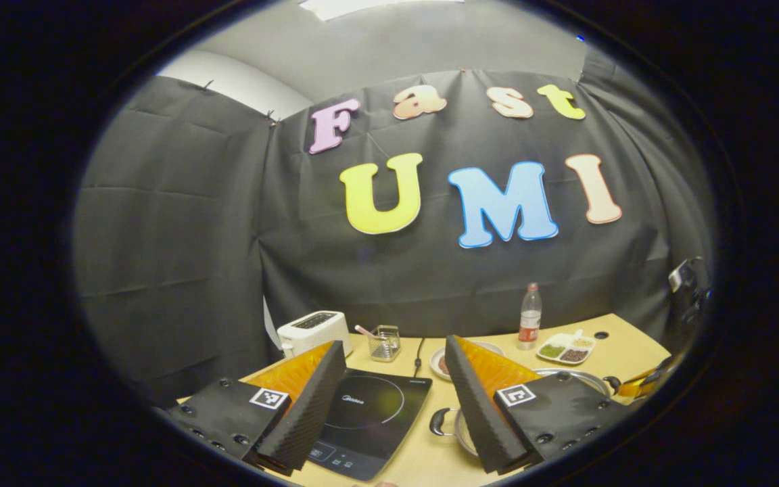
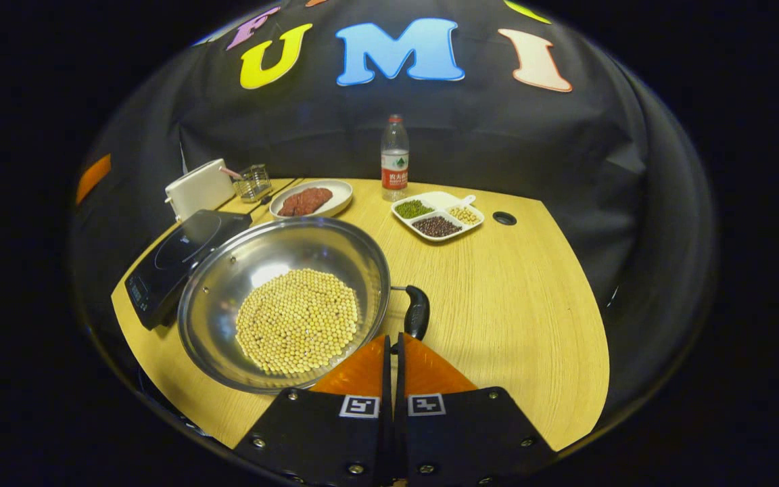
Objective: First push the handle of the pot to place it horizontally, then grasp the pot with both hands and set it on the induction cooktop.
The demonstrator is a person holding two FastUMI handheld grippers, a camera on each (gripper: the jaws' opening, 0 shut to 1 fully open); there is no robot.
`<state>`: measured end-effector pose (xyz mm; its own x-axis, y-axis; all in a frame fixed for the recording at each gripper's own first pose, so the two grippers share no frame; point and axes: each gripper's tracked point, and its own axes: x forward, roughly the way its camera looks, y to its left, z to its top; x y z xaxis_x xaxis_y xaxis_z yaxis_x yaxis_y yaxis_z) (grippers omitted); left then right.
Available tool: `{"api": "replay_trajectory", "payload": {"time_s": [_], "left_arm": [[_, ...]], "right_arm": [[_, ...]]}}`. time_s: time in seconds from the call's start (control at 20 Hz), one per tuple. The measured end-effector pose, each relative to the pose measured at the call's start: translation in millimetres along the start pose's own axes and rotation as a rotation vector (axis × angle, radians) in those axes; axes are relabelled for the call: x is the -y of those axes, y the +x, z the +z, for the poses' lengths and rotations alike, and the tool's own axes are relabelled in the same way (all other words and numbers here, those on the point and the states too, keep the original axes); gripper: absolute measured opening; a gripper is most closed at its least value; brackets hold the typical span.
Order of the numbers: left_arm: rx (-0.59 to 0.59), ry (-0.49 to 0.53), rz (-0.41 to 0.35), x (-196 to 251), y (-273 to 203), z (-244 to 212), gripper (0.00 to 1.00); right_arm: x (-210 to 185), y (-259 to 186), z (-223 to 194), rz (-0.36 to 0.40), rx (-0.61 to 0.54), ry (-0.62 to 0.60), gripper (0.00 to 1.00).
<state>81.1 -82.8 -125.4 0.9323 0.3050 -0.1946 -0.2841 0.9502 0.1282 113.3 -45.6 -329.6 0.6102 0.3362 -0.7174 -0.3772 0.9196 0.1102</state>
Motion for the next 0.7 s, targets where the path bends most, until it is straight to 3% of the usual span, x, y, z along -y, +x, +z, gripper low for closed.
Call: {"api": "replay_trajectory", "payload": {"time_s": [0.05, 0.25, 0.35, 0.4, 0.5, 0.55, 0.7], "left_arm": [[-0.01, 0.007, -0.011, 5, 3, -8, 0.99], [-0.051, 0.029, -0.074, 27, 16, -31, 0.95], [-0.081, 0.024, -0.122, 38, 26, -46, 0.93], [-0.102, 0.019, -0.142, 42, 31, -55, 0.99], [-0.152, 0.006, -0.183, 50, 43, -77, 0.93], [-0.168, 0.002, -0.204, 53, 49, -85, 1.0], [-0.246, -0.011, -0.263, 59, 66, -116, 0.97]], "right_arm": [[0, -5, 6, 0.006, 0.031, 0.018, 0.01], [-2, -20, 26, 0.014, 0.147, 0.041, 1.0], [-2, -19, 31, -0.006, 0.166, 0.035, 1.0], [-5, -18, 29, -0.011, 0.161, 0.034, 1.0], [-5, -15, 28, -0.032, 0.156, 0.027, 1.0], [-6, -13, 29, -0.046, 0.16, 0.026, 1.0], [-9, -7, 29, -0.08, 0.15, 0.051, 1.0]]}}
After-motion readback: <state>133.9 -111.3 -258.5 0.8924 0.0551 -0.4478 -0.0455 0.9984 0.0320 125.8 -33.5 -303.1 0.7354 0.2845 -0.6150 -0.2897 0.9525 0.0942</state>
